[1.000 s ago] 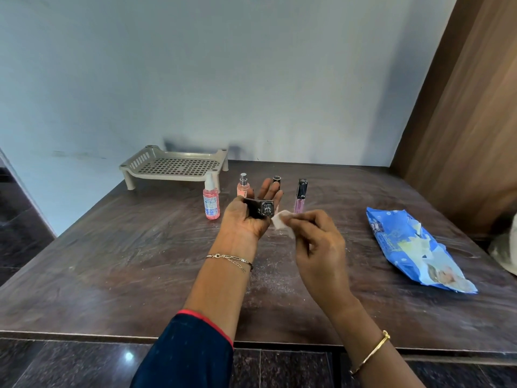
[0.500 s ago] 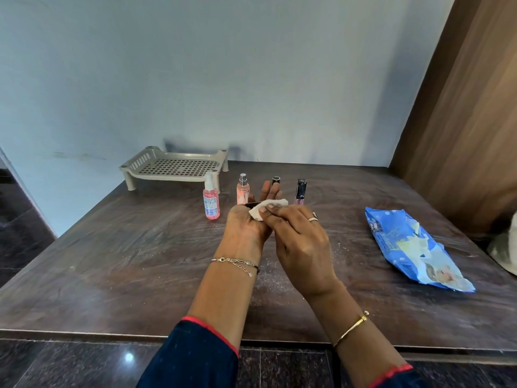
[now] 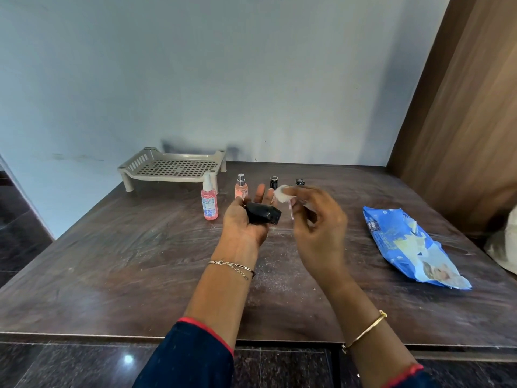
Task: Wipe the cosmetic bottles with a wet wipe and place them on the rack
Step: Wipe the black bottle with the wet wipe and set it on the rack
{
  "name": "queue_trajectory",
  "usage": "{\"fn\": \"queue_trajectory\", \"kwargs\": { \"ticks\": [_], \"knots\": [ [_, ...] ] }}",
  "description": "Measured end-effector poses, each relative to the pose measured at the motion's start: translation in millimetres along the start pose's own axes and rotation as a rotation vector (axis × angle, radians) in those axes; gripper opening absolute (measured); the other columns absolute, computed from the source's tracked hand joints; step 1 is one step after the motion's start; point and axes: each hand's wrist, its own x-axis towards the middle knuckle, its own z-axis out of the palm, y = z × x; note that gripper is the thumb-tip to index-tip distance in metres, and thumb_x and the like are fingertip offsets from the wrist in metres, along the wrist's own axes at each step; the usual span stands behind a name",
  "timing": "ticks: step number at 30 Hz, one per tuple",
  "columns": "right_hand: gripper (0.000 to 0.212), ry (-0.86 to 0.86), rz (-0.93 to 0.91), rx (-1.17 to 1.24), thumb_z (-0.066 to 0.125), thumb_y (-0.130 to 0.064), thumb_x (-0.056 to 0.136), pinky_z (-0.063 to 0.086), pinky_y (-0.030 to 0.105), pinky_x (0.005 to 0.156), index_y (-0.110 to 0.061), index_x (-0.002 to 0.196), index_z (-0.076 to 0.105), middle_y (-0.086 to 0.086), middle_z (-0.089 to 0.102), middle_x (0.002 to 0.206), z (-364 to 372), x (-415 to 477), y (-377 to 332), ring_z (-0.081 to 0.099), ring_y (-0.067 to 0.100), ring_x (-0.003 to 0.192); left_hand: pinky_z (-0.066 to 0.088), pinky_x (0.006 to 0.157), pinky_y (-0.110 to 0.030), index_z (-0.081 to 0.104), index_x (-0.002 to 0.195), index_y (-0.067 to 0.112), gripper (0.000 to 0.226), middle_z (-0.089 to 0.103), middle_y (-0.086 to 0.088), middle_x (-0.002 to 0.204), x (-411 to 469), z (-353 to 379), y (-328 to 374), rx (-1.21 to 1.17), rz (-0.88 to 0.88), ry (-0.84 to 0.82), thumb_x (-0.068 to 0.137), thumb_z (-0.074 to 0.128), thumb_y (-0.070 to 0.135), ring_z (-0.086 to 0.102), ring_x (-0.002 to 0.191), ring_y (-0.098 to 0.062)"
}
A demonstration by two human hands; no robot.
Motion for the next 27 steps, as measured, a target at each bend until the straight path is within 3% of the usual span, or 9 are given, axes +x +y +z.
{"fn": "queue_trajectory", "kwargs": {
  "ticks": [3,6,10,12,15,19,22,24,27],
  "knots": [
    [0.024,-0.306,-0.214,-0.235,0.052,-0.013,0.093,0.049,0.025,0.091,-0.015,0.112,0.067,-0.002,0.064,0.118,9,-2,-7,0.057,0.01,0.11,0.056,0.054,-0.033,0.05,0.1,0.008,0.027,0.066,-0.014,0.086,2,3,3,0.079,-0.028,-0.007,0.102,0.035,0.031,0.065,0.066,-0.027],
    [0.034,-0.461,-0.361,-0.372,0.042,-0.027,0.098,0.046,0.029,0.099,-0.014,0.12,0.064,-0.001,0.062,0.126,11,-11,-2,0.051,0.013,0.124,0.055,0.073,-0.037,0.044,0.081,0.016,0.03,0.069,-0.012,0.086,2,7,8,0.213,0.023,0.01,0.101,0.037,0.038,0.067,0.073,-0.031],
    [0.028,-0.436,-0.502,-0.431,0.058,-0.009,0.092,0.053,0.036,0.092,-0.008,0.119,0.066,0.006,0.064,0.124,0,-21,14,0.055,0.02,0.122,0.057,0.066,-0.041,0.041,0.078,0.017,0.029,0.067,-0.014,0.092,-7,7,12,0.275,0.048,0.018,0.101,0.037,0.035,0.063,0.082,-0.032],
    [0.028,-0.396,-0.541,-0.47,0.058,-0.006,0.09,0.056,0.037,0.086,-0.006,0.117,0.067,0.009,0.066,0.12,-5,-28,19,0.061,0.023,0.115,0.052,0.083,-0.047,0.043,0.078,0.017,0.032,0.066,-0.015,0.093,-10,7,11,0.313,0.076,0.029,0.101,0.035,0.036,0.063,0.087,-0.033],
    [0.023,-0.312,-0.435,-0.398,0.062,-0.003,0.087,0.057,0.033,0.083,-0.007,0.108,0.071,0.006,0.07,0.111,-10,-28,23,0.066,0.017,0.102,0.045,0.098,-0.048,0.042,0.079,0.016,0.034,0.066,-0.015,0.093,-13,6,10,0.359,0.15,0.073,0.102,0.032,0.038,0.063,0.093,-0.033],
    [0.027,-0.025,0.113,-0.03,0.069,0.005,0.081,0.053,0.015,0.075,-0.019,0.095,0.071,-0.006,0.072,0.093,-11,-23,23,0.066,-0.001,0.085,0.053,0.082,-0.043,0.04,0.082,0.015,0.036,0.068,-0.015,0.088,-12,4,11,0.376,0.21,0.093,0.101,0.032,0.045,0.066,0.08,-0.032],
    [0.023,0.14,0.447,0.312,0.069,0.003,0.082,0.051,0.016,0.071,-0.016,0.094,0.069,-0.003,0.072,0.089,-5,-16,16,0.067,0.005,0.079,0.053,0.078,-0.041,0.039,0.084,0.016,0.037,0.067,-0.015,0.085,-13,5,11,0.359,0.216,0.087,0.099,0.031,0.048,0.065,0.079,-0.033],
    [0.025,0.066,0.422,0.351,0.067,0.003,0.082,0.051,0.015,0.07,-0.016,0.097,0.068,-0.002,0.071,0.095,0,-17,9,0.067,0.006,0.082,0.052,0.077,-0.042,0.039,0.085,0.016,0.037,0.066,-0.015,0.082,-16,7,10,0.357,0.198,0.069,0.1,0.03,0.048,0.065,0.077,-0.033],
    [0.034,-0.239,0.029,-0.006,0.071,-0.005,0.082,0.049,0.015,0.088,-0.018,0.113,0.067,-0.004,0.066,0.118,5,-27,8,0.061,0.002,0.105,0.051,0.072,-0.041,0.039,0.085,0.015,0.035,0.061,-0.014,0.072,-19,10,9,0.339,0.139,0.042,0.101,0.031,0.046,0.063,0.07,-0.032]
  ]
}}
